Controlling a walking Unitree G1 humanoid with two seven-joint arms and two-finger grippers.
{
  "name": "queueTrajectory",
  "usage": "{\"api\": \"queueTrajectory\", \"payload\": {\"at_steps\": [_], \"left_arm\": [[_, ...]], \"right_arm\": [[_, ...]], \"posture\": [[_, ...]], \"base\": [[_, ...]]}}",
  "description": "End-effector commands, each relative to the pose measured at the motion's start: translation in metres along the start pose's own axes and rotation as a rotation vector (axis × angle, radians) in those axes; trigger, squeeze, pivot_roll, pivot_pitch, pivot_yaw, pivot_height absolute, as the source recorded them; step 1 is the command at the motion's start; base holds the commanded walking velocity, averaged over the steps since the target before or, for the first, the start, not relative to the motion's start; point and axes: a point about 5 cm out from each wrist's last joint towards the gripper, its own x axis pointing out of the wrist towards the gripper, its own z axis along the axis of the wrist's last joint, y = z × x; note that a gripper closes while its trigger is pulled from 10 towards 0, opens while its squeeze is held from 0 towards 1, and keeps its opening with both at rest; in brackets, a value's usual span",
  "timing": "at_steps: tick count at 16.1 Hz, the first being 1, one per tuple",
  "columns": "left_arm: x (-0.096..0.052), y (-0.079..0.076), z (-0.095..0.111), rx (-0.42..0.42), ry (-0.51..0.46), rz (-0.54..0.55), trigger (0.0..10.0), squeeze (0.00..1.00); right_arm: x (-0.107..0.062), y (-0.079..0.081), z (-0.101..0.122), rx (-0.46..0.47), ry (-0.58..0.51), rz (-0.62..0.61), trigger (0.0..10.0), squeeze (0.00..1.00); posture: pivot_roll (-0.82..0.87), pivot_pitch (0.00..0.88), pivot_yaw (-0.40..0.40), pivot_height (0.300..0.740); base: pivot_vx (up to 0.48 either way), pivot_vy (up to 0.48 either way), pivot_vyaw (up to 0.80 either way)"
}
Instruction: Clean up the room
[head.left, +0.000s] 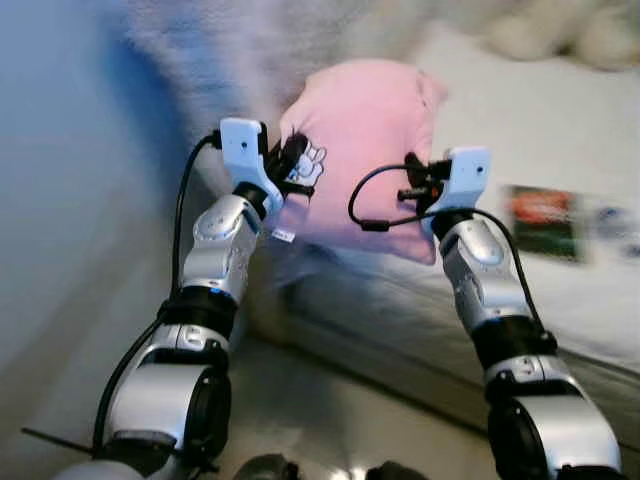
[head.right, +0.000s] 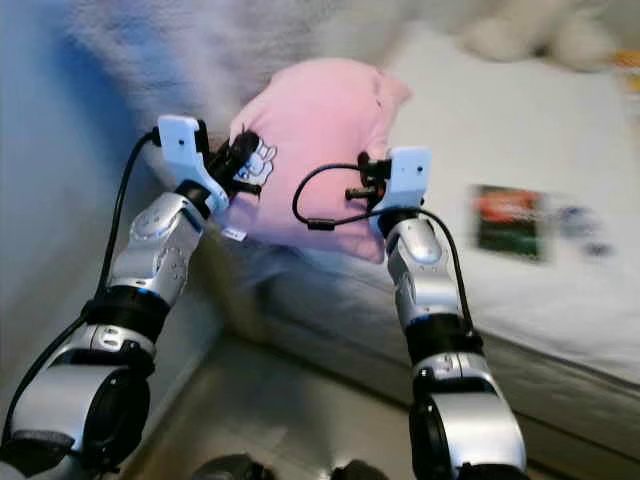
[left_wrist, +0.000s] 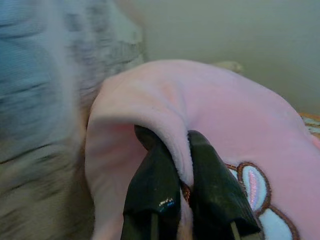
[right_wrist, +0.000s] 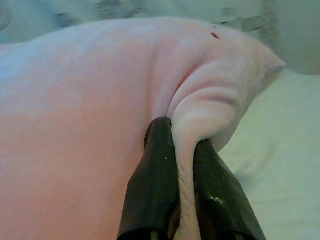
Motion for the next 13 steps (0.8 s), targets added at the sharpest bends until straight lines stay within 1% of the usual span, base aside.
{"api": "queueTrajectory", "payload": {"at_steps": [1, 3, 7, 13], "left_arm": [[0.003, -0.005, 0.0107, 0.03, -0.048, -0.054, 10.0, 0.0], [0.0017, -0.0054, 0.0098, 0.043, -0.041, -0.073, 10.0, 0.0], [0.0018, -0.008, 0.0067, 0.033, -0.03, -0.087, 10.0, 0.0], [0.0042, -0.0098, 0.0066, 0.025, -0.022, -0.09, 10.0, 0.0]], "right_arm": [[-0.0002, -0.0059, 0.0058, -0.015, -0.028, -0.024, 10.0, 0.0], [-0.002, -0.0028, 0.0037, -0.049, -0.027, -0.017, 10.0, 0.0], [-0.0059, -0.0033, -0.0004, -0.041, -0.033, -0.043, 10.0, 0.0], [-0.0067, -0.0034, -0.001, -0.047, -0.032, -0.045, 10.0, 0.0]], "posture": [[-0.08, 0.0, -0.003, 0.74], [-0.09, 0.0, -0.001, 0.74], [-0.09, 0.0, 0.006, 0.74], [-0.09, 0.0, 0.011, 0.74]], "base": [[0.0, 0.0, 0.0], [0.454, 0.0, 0.0], [0.472, 0.0, -0.77], [0.472, 0.0, 0.0]]}}
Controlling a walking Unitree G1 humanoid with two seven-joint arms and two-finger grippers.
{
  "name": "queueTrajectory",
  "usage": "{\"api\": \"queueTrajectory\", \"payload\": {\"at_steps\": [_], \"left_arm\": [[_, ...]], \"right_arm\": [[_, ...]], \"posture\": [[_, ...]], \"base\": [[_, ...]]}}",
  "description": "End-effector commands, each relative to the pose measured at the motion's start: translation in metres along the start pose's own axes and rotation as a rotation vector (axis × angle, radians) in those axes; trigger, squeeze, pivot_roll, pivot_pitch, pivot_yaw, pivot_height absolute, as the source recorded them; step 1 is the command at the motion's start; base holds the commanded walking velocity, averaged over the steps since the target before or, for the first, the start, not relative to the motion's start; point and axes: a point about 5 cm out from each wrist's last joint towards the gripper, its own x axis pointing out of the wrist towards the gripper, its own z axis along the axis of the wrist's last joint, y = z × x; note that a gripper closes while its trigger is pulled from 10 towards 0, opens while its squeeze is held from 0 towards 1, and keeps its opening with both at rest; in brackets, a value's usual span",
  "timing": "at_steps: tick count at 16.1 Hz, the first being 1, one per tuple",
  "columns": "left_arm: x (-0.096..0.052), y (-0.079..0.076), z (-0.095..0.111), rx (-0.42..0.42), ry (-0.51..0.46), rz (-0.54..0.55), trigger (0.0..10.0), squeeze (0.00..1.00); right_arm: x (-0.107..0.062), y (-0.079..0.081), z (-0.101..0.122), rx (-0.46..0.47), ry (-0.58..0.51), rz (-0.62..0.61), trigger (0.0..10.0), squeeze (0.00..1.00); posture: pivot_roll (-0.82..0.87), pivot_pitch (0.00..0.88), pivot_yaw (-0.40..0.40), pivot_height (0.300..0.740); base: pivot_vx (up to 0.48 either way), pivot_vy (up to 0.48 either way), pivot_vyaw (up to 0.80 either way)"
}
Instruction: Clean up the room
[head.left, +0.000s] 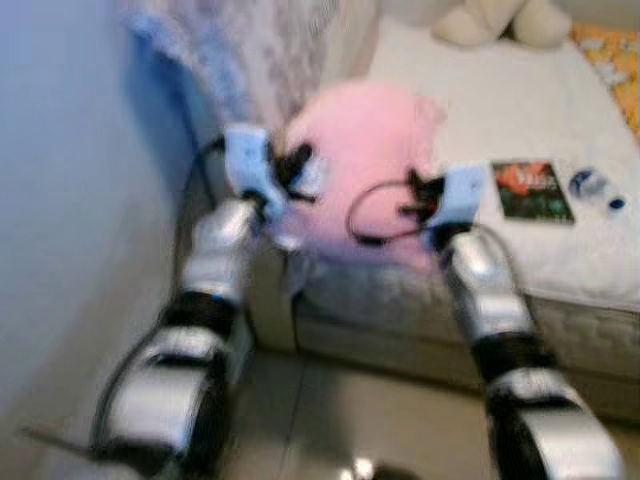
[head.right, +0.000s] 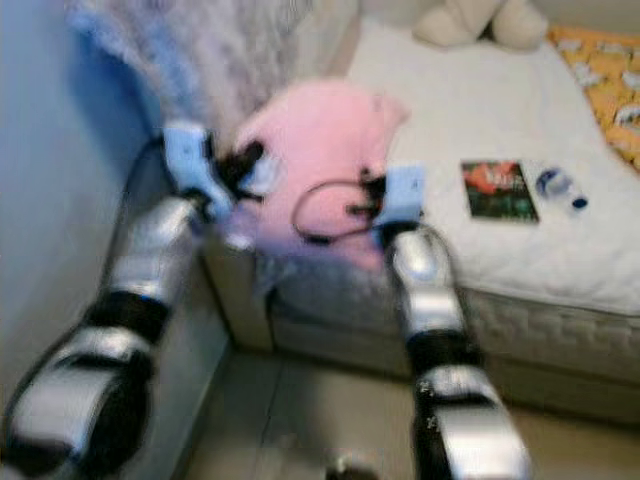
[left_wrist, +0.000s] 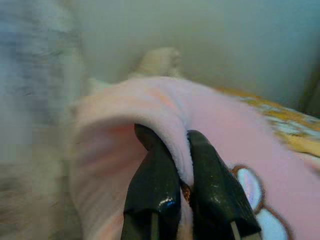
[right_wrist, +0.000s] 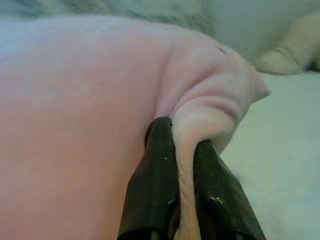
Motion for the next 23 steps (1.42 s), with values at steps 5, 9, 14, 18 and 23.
{"api": "queueTrajectory", "payload": {"at_steps": [5, 9, 14, 18, 23], "left_arm": [[0.002, 0.007, 0.017, 0.021, -0.048, 0.016, 10.0, 0.0], [0.005, 0.003, 0.016, 0.004, -0.047, 0.017, 10.0, 0.0], [0.008, 0.004, 0.013, -0.03, -0.025, 0.054, 10.0, 0.0], [0.014, -0.001, 0.008, -0.069, -0.001, 0.077, 10.0, 0.0], [0.02, -0.02, -0.008, -0.135, 0.049, 0.061, 10.0, 0.0]], "right_arm": [[0.007, 0.005, 0.019, 0.005, -0.082, 0.014, 10.0, 0.0], [0.007, 0.005, 0.02, 0.004, -0.083, 0.015, 10.0, 0.0], [0.007, 0.004, 0.019, 0.008, -0.075, 0.014, 10.0, 0.0], [0.006, 0.003, 0.018, 0.012, -0.071, 0.011, 10.0, 0.0], [0.004, 0.0, 0.019, 0.001, -0.077, 0.003, 10.0, 0.0]], "posture": [[-0.1, 0.0, 0.011, 0.74], [-0.1, 0.0, 0.011, 0.74], [-0.1, 0.0, 0.011, 0.74], [-0.11, 0.0, 0.016, 0.74], [-0.12, 0.0, 0.02, 0.74]], "base": [[0.472, 0.0, 0.0], [0.464, 0.0, 0.0], [0.464, 0.0, 0.0], [0.462, 0.0, 0.0], [0.444, 0.0, 0.0]]}}
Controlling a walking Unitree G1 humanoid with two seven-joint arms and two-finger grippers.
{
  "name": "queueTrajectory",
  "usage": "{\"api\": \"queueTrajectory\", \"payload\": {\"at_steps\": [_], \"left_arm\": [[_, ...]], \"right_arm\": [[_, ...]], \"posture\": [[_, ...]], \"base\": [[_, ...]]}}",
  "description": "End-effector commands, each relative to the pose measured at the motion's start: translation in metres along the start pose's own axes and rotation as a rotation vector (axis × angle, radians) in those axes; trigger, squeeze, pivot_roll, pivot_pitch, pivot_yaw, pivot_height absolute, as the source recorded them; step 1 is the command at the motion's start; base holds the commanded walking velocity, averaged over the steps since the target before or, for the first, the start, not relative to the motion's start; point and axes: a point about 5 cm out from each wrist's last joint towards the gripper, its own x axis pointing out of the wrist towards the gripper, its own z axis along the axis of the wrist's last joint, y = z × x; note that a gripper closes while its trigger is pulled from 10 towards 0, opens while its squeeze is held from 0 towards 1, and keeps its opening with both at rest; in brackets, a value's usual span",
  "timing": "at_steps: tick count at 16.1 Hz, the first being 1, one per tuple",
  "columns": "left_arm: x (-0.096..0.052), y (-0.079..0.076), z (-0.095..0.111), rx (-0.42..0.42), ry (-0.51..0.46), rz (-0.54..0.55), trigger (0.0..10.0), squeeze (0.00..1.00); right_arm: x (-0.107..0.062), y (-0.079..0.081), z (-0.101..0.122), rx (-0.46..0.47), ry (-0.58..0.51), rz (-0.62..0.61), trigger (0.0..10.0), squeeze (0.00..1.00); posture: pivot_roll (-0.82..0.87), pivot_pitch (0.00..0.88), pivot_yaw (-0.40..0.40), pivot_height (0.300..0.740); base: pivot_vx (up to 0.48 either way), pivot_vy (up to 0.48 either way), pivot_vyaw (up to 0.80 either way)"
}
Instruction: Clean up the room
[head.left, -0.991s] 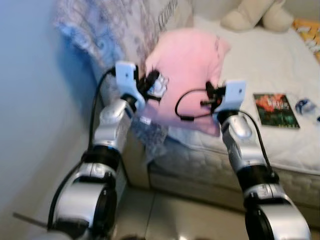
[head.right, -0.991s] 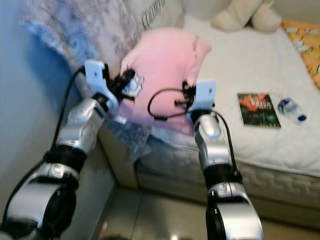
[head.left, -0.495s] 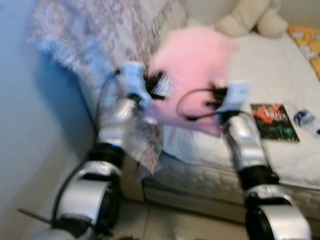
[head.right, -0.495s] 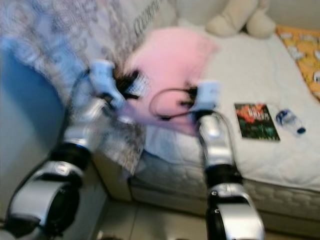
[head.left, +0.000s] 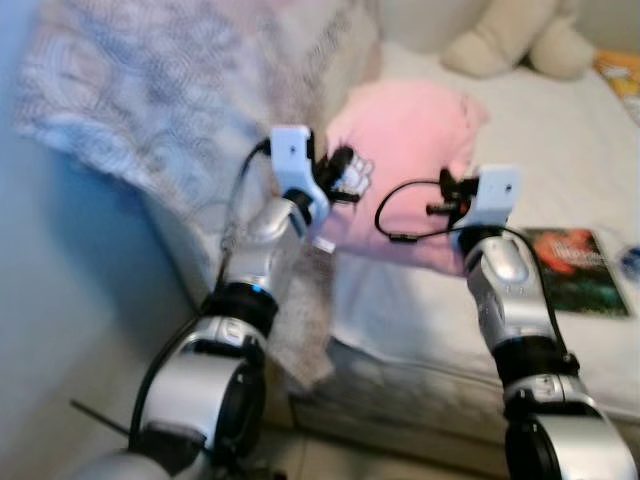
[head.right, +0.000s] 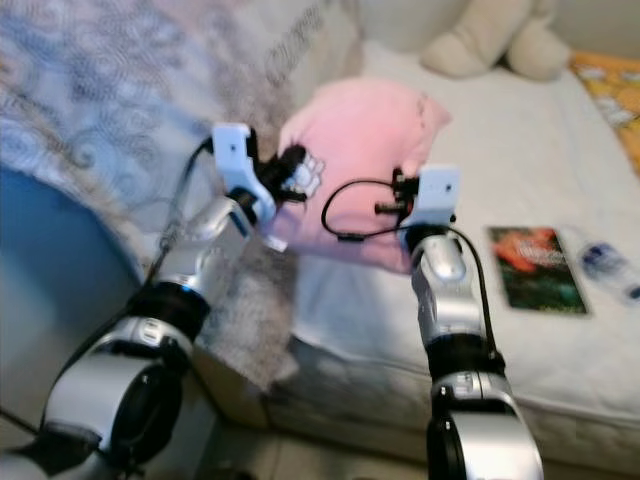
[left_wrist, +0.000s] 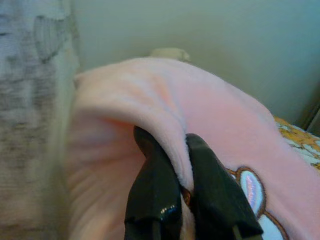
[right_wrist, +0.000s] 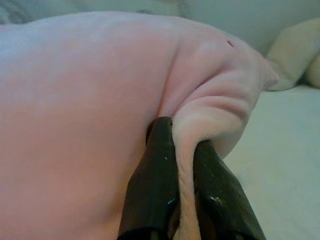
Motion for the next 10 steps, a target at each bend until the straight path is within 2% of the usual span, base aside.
{"api": "queueTrajectory", "payload": {"at_steps": [1, 4, 7, 8, 9, 10], "left_arm": [[0.002, -0.003, -0.001, -0.007, 0.004, 0.003, 10.0, 0.0], [0.006, -0.01, -0.004, -0.028, 0.012, -0.004, 10.0, 0.0], [0.007, 0.0, -0.007, 0.075, 0.068, 0.163, 10.0, 0.0], [0.006, 0.009, -0.011, 0.165, 0.134, 0.281, 10.0, 0.0], [0.006, 0.011, -0.011, 0.164, 0.142, 0.301, 10.0, 0.0], [0.006, 0.015, -0.009, 0.192, 0.139, 0.37, 10.0, 0.0]], "right_arm": [[0.005, 0.004, 0.014, -0.013, -0.049, 0.027, 10.0, 0.0], [0.005, 0.005, 0.012, -0.014, -0.038, 0.034, 10.0, 0.0], [0.007, 0.004, 0.007, -0.042, 0.01, 0.066, 10.0, 0.0], [0.011, 0.0, 0.005, -0.05, 0.056, 0.079, 10.0, 0.0], [0.012, -0.001, 0.003, -0.047, 0.079, 0.091, 10.0, 0.0], [0.014, -0.004, -0.006, -0.086, 0.15, 0.122, 10.0, 0.0]], "posture": [[-0.12, 0.0, 0.02, 0.74], [-0.12, 0.0, 0.02, 0.74], [-0.12, 0.003, 0.015, 0.74], [-0.12, 0.05, 0.008, 0.74], [-0.11, 0.059, 0.006, 0.74], [-0.11, 0.106, 0.0, 0.74]], "base": [[0.416, 0.0, 0.0], [0.424, 0.0, 0.0], [0.0, 0.0, 0.0], [0.0, 0.0, 0.0], [0.0, 0.0, 0.0], [0.0, 0.0, 0.0]]}}
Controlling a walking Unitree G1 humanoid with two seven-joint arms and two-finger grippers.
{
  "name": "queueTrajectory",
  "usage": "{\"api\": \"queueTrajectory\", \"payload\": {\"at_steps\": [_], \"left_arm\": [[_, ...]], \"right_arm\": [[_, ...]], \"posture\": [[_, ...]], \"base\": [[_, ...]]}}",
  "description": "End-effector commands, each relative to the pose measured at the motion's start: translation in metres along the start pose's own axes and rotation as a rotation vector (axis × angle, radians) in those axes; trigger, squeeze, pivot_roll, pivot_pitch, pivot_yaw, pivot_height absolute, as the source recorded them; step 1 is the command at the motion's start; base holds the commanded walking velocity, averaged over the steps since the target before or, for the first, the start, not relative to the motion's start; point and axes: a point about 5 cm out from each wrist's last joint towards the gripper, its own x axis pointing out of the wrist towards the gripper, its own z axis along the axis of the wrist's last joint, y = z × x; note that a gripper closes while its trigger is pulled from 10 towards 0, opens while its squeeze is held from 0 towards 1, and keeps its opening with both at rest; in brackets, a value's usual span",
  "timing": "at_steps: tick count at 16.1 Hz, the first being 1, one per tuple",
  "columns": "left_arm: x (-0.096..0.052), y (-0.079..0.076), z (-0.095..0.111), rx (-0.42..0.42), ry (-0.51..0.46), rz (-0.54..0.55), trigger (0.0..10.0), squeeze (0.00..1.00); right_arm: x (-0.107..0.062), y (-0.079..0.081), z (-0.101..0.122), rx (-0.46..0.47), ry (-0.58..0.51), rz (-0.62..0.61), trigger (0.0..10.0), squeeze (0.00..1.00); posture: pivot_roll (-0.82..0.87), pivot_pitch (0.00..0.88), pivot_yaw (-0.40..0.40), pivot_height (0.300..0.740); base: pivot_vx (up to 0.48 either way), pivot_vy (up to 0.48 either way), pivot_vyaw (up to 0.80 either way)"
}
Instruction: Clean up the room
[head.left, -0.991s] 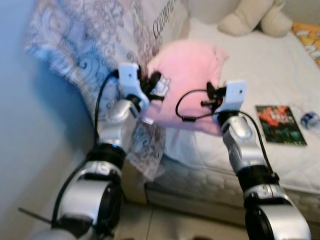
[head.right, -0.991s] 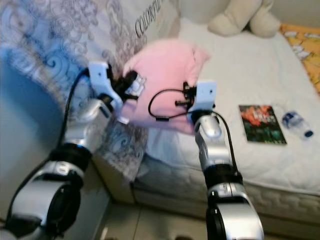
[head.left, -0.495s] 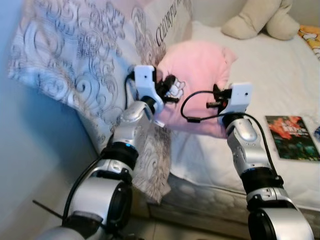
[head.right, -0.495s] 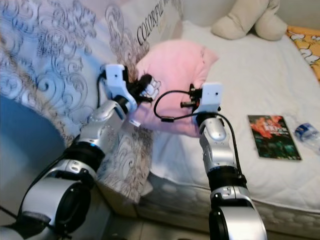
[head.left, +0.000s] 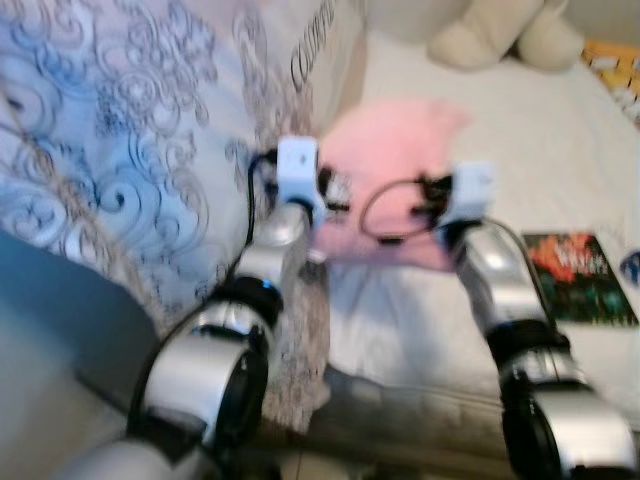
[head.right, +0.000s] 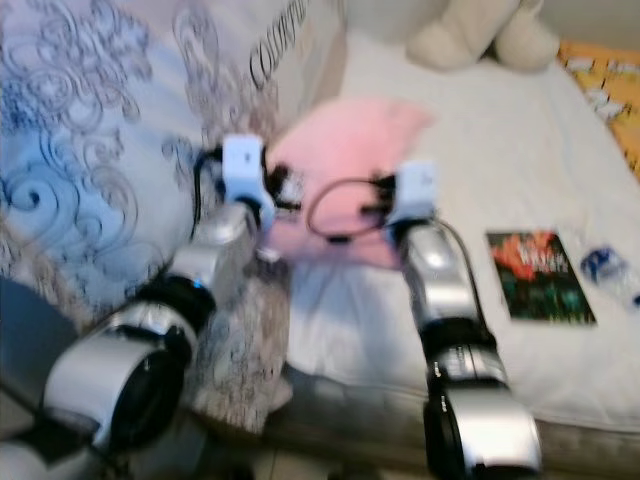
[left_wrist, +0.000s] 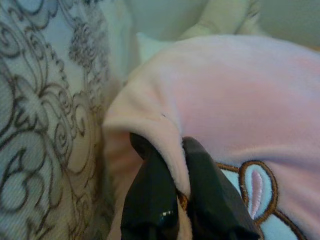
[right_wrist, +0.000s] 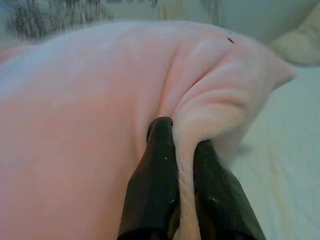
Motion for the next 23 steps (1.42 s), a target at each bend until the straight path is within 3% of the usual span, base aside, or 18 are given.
{"api": "queueTrajectory", "payload": {"at_steps": [1, 4, 5, 7, 8, 9, 10, 11, 12, 14, 15, 17, 18, 20, 23], "left_arm": [[0.0, 0.007, 0.001, 0.011, -0.008, 0.091, 10.0, 0.0], [-0.001, -0.005, -0.006, 0.009, 0.008, 0.125, 10.0, 0.0], [-0.004, -0.018, -0.017, -0.013, 0.035, 0.128, 10.0, 0.0], [-0.011, -0.034, -0.038, -0.103, 0.111, 0.118, 10.0, 0.0], [-0.023, -0.061, -0.065, -0.231, 0.223, 0.093, 10.0, 0.0], [-0.025, -0.07, -0.068, -0.267, 0.239, 0.072, 10.0, 0.0], [-0.032, -0.097, -0.071, -0.332, 0.253, -0.006, 10.0, 0.0], [-0.036, -0.117, -0.067, -0.347, 0.219, -0.083, 10.0, 0.0], [-0.037, -0.126, -0.057, -0.322, 0.153, -0.134, 10.0, 0.0], [-0.03, -0.117, -0.033, -0.253, 0.005, -0.109, 10.0, 0.0], [-0.027, -0.11, -0.028, -0.233, -0.019, -0.075, 10.0, 0.0], [-0.022, -0.093, -0.029, -0.207, -0.009, 0.049, 10.0, 0.0], [-0.026, -0.093, -0.039, -0.223, 0.031, 0.076, 10.0, 0.0], [-0.037, -0.113, -0.061, -0.279, 0.144, 0.047, 10.0, 0.0], [-0.05, -0.14, -0.073, -0.351, 0.223, -0.016, 10.0, 0.0]], "right_arm": [[-0.002, -0.008, -0.007, -0.04, 0.056, 0.026, 10.0, 0.0], [-0.004, -0.002, -0.024, -0.056, 0.153, 0.141, 10.0, 0.0], [-0.008, 0.0, -0.034, -0.068, 0.21, 0.196, 10.0, 0.0], [-0.012, -0.007, -0.041, -0.105, 0.255, 0.192, 10.0, 0.0], [-0.016, -0.022, -0.041, -0.158, 0.281, 0.16, 10.0, 0.0], [-0.017, -0.026, -0.039, -0.183, 0.282, 0.149, 10.0, 0.0], [-0.015, -0.038, -0.027, -0.239, 0.264, 0.129, 10.0, 0.0], [-0.012, -0.049, -0.01, -0.287, 0.223, 0.101, 10.0, 0.0], [-0.009, -0.057, 0.007, -0.321, 0.176, 0.074, 10.0, 0.0], [-0.004, -0.067, 0.037, -0.323, 0.08, 0.024, 10.0, 0.0], [-0.003, -0.067, 0.042, -0.321, 0.066, 0.024, 10.0, 0.0], [-0.001, -0.061, 0.038, -0.375, 0.089, 0.063, 10.0, 0.0], [-0.002, -0.054, 0.024, -0.4, 0.134, 0.106, 10.0, 0.0], [-0.01, -0.044, -0.007, -0.557, 0.26, 0.2, 10.0, 0.0], [-0.015, -0.04, -0.02, -0.642, 0.318, 0.275, 10.0, 0.0]], "posture": [[-0.11, 0.127, -0.003, 0.74], [-0.1, 0.192, -0.006, 0.74], [-0.1, 0.202, -0.007, 0.74], [-0.1, 0.207, -0.008, 0.74], [-0.1, 0.209, -0.008, 0.74], [-0.1, 0.209, -0.008, 0.74], [-0.11, 0.206, -0.011, 0.74], [-0.12, 0.202, -0.013, 0.74], [-0.12, 0.202, -0.013, 0.74], [-0.12, 0.191, -0.019, 0.74], [-0.12, 0.186, -0.02, 0.74], [-0.13, 0.185, -0.024, 0.74], [-0.13, 0.189, -0.026, 0.74], [-0.12, 0.198, -0.039, 0.74], [-0.13, 0.197, -0.046, 0.74]], "base": [[0.0, 0.0, 0.0], [0.0, 0.0, 0.0], [0.0, 0.0, 0.0], [0.0, 0.0, 0.0], [0.0, 0.0, 0.0], [0.0, 0.0, 0.0], [0.0, 0.0, 0.0], [0.0, 0.0, 0.0], [0.0, 0.0, 0.0], [0.0, 0.0, 0.0], [0.0, 0.0, 0.0], [0.0, 0.0, 0.0], [0.0, 0.0, 0.0], [0.0, 0.0, 0.0], [0.0, 0.0, 0.0]]}}
